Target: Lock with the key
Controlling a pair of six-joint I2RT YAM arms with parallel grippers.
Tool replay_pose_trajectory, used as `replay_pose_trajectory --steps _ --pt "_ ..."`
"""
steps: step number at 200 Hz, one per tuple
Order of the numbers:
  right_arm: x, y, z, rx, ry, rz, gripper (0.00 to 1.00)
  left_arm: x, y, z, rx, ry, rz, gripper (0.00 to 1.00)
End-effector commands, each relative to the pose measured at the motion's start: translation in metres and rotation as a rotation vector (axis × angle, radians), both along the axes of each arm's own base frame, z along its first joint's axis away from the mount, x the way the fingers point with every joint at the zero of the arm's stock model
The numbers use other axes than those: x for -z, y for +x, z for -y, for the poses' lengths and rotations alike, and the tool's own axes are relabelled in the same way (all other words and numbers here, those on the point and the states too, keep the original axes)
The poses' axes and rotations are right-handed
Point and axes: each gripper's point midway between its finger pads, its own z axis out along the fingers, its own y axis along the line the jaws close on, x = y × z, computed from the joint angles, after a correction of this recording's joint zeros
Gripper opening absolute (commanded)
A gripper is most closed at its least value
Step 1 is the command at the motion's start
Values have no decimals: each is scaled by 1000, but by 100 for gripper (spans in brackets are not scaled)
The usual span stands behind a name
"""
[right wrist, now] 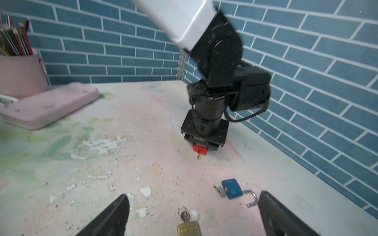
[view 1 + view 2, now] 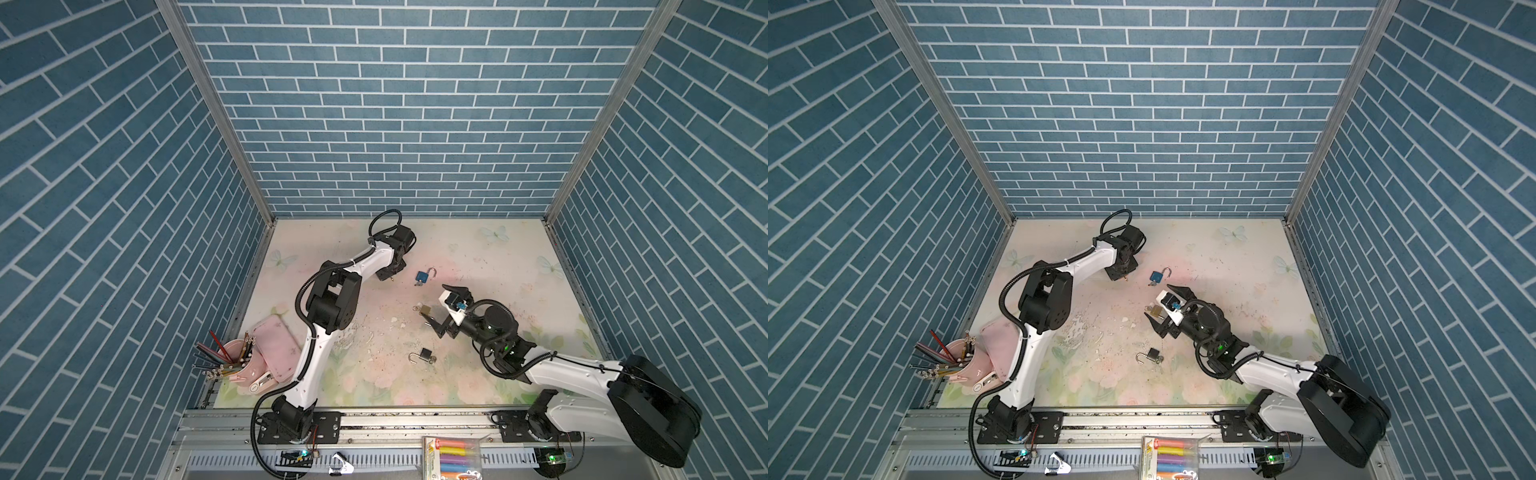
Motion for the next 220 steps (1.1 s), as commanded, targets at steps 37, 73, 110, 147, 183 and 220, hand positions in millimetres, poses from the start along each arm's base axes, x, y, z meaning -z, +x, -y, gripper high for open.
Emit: replay_pose_trajectory --steps 37,73,110,147,183,220 --pt "-102 21 47 100 427 -76 95 -81 9 27 490 -97 355 18" --pt "-121 22 64 126 509 -136 93 -136 -11 22 736 26 540 18" --pt "-130 27 74 160 538 -287 93 -181 -42 26 968 200 703 17" --pt "-138 28 81 128 634 -476 90 -205 -83 31 1152 327 846 16" --pt "-122 27 64 82 583 -675 89 -195 -128 47 1362 521 945 16" --pt "-91 22 43 30 491 -930 88 -173 -156 61 1525 608 930 14"
